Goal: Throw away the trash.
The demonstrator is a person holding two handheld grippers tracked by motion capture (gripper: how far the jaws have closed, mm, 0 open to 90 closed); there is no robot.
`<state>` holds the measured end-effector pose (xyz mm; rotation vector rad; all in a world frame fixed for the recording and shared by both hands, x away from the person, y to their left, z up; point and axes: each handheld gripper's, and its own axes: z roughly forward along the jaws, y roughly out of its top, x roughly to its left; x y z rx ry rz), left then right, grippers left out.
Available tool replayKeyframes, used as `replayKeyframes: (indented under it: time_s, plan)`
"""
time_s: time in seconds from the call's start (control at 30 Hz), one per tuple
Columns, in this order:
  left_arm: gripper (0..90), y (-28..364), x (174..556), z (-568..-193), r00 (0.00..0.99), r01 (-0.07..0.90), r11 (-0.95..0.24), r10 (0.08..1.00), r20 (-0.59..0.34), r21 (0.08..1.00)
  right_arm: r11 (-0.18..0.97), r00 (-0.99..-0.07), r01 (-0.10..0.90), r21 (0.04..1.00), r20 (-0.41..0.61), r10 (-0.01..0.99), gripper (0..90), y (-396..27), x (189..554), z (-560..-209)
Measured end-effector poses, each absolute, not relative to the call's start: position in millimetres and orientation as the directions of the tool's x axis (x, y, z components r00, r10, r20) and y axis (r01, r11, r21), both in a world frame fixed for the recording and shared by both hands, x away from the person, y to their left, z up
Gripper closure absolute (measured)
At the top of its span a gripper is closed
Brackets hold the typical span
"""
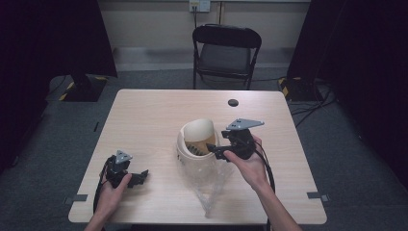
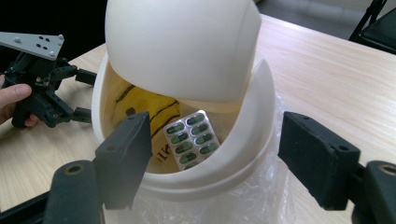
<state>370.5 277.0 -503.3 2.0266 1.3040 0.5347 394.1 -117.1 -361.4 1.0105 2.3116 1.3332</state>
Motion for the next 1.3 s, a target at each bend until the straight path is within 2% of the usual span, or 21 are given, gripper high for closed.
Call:
replayKeyframes:
  time_s: [0.53, 1.3]
  plan:
    - [0.0, 277.7, 369.9, -503.0, 0.426, 0.634, -0.294, 0.905, -0.006, 0.715, 0.258, -0.639, 0.442, 0.859, 0.100, 0.762, 14.4, -144.8, 390.7, -364.2]
    - [0.0, 277.5, 369.8, -503.2, 0.424, 0.635, -0.291, 0.905, -0.009, 0.715, 0.207, -0.524, 0.487, 0.849, 0.094, 0.846, 14.1, -198.0, 382.1, -382.0]
